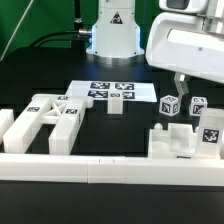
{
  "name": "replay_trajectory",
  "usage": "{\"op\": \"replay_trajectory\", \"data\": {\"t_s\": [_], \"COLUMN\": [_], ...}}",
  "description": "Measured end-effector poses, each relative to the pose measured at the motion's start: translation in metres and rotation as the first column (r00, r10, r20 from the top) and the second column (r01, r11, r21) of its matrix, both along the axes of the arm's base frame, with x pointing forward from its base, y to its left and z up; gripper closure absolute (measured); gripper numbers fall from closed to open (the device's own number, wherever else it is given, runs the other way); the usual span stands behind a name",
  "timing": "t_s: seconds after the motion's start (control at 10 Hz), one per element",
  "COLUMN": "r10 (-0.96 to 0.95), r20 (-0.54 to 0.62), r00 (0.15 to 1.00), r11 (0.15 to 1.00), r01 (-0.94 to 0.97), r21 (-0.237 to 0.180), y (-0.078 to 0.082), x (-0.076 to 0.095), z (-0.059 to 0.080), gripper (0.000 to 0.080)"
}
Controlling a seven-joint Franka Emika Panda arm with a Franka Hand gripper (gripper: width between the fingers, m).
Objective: Assemble chair
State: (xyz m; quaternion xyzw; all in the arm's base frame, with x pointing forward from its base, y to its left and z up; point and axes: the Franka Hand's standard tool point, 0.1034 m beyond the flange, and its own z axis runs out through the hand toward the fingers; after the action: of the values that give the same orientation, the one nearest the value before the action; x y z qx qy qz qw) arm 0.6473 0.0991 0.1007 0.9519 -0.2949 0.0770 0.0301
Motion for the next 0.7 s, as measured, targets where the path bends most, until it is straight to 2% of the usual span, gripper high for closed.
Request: {"op": "replay_trajectory", "data": {"t_s": [0.1,0.2,0.3,0.4,0.7], "r10": [0.083,0.173,0.216,0.205,0.21], "r20": [0.02,0.046,0.064,0.059,0.056], "r00": [0.996,0.984,0.974,0.977,0.976], "r11": [0.997,0.985,0.976,0.979,0.977], "r01": [-0.083,-0.174,-0.217,-0.205,-0.211], "r21": [0.001,0.001,0.003,0.01,0.005], "y": [-0.001,-0.007,-0.016,-0.022,-0.02], "x": [0.0,-0.007,-0.022,-0.033,-0.03], "z": [0.015,0.033,0.045,0.047,0.043], "gripper": [0.0173,0.0156,0.0156,0.0151,0.015]}}
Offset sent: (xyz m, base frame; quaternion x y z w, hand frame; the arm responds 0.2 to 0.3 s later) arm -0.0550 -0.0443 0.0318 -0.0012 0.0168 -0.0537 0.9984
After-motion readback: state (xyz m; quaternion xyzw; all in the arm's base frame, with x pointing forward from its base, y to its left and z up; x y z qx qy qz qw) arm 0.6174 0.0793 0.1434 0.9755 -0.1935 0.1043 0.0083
